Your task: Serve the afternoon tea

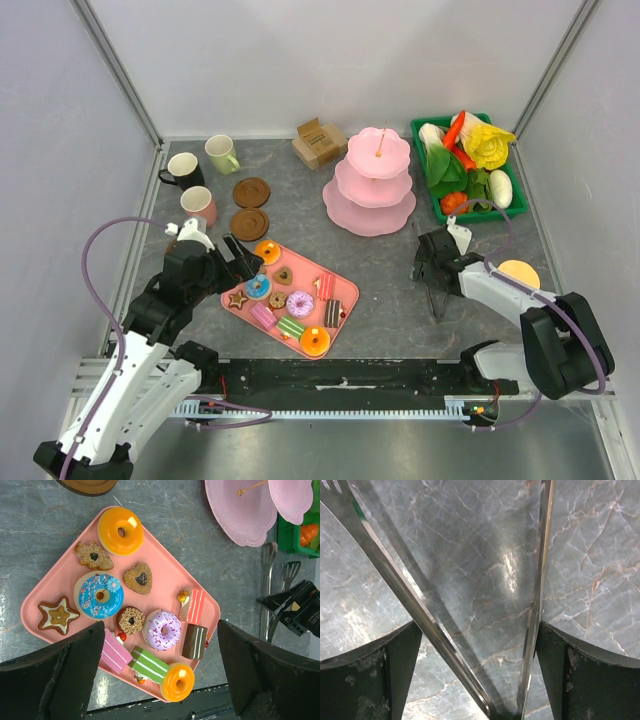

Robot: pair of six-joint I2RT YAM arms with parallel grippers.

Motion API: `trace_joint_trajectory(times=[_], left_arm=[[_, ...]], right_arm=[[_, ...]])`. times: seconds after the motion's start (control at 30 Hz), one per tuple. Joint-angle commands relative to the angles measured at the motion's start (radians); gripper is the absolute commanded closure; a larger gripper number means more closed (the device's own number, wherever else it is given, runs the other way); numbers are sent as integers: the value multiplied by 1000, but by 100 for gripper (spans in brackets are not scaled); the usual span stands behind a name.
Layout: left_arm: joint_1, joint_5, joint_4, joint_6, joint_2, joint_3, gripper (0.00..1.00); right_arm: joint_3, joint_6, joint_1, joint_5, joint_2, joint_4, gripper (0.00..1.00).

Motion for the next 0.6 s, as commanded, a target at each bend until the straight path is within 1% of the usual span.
trace_joint_trajectory(times=[0.0,0.13,0.33,0.47,0.57], left_arm=[[3,-11,48,20,14,13,1],[3,-19,48,18,17,18,1],[3,-25,48,17,19,22,1],[3,-28,48,15,19,21,1],[1,-30,48,9,20,21,1]], right_arm=[[3,-58,-32,-13,52,67,2],[1,-63,-63,-40,96,101,2],[3,-51,-69,-41,152,108,2],[-2,-40,-68,-26,129,70,12],[-6,-40,-68,-47,75,35,20]])
